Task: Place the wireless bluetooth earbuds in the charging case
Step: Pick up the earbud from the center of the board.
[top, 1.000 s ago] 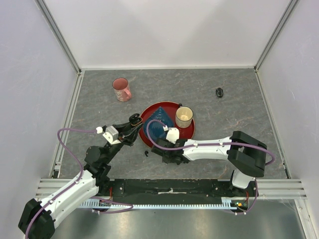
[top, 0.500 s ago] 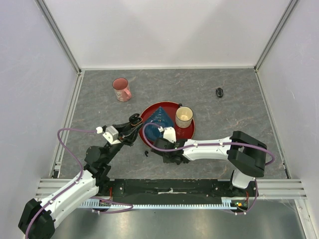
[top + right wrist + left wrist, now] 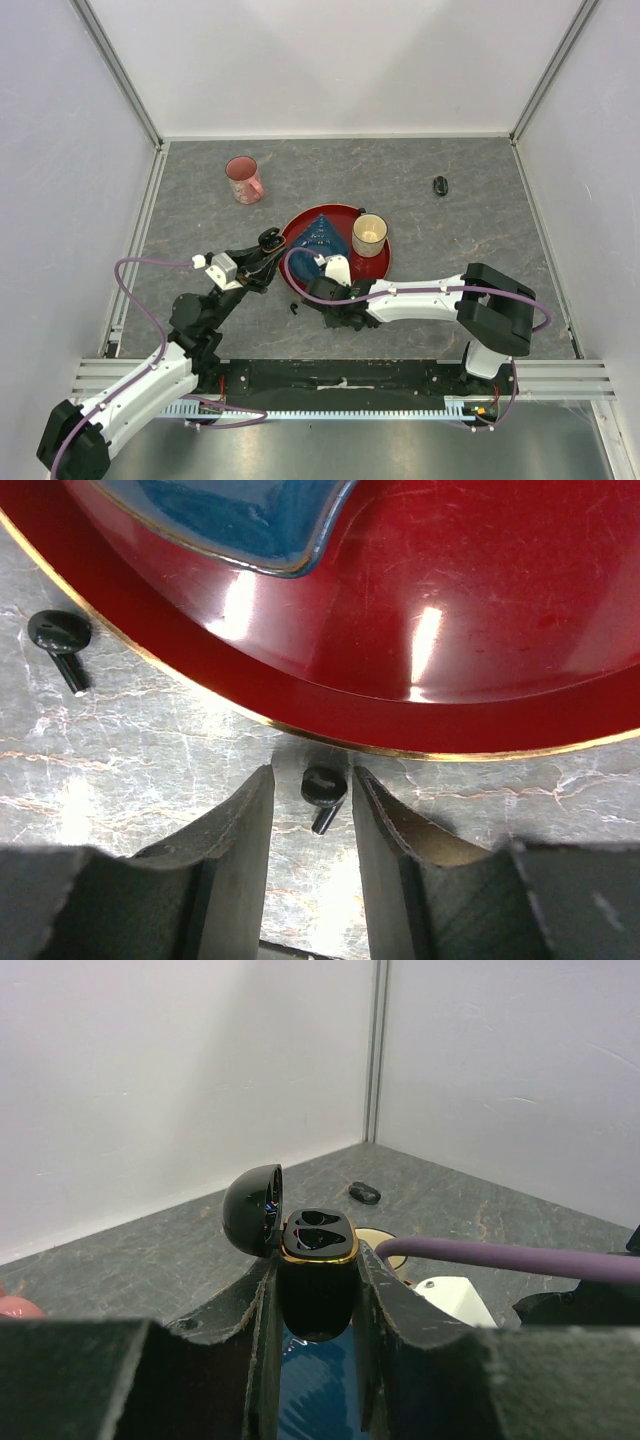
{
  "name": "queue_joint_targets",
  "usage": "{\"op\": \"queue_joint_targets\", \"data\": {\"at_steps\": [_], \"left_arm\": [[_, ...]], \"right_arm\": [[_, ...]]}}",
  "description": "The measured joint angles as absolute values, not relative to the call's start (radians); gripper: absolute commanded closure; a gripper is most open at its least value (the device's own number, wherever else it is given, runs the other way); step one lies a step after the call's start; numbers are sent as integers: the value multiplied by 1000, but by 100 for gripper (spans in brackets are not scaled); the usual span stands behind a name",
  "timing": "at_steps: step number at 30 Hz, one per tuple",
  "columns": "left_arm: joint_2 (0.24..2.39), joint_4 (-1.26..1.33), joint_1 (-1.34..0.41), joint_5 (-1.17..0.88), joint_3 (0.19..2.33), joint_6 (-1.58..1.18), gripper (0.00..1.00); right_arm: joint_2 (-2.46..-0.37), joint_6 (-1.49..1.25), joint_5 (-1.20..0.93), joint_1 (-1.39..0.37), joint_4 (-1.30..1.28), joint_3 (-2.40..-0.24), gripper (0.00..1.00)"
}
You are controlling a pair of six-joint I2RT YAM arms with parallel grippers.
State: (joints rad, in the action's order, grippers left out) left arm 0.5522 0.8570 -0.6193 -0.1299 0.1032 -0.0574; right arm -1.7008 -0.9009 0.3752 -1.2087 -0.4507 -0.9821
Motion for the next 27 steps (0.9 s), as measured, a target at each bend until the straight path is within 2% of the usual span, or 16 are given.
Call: {"op": "queue_joint_targets", "data": {"at_steps": [15,21,27], "left_arm": [[543,852,-619,-128,103,-57,98],[542,847,-619,-124,103,-57,98],[543,846,-619,-121,103,-57,98]], "right_arm": [[-1699,-1090,425,-1209,-536,-982,58],[-1699,-1096,426,-1209,-540,-982,64],[-1699,-1097,424,-1209,-540,-982,75]]}}
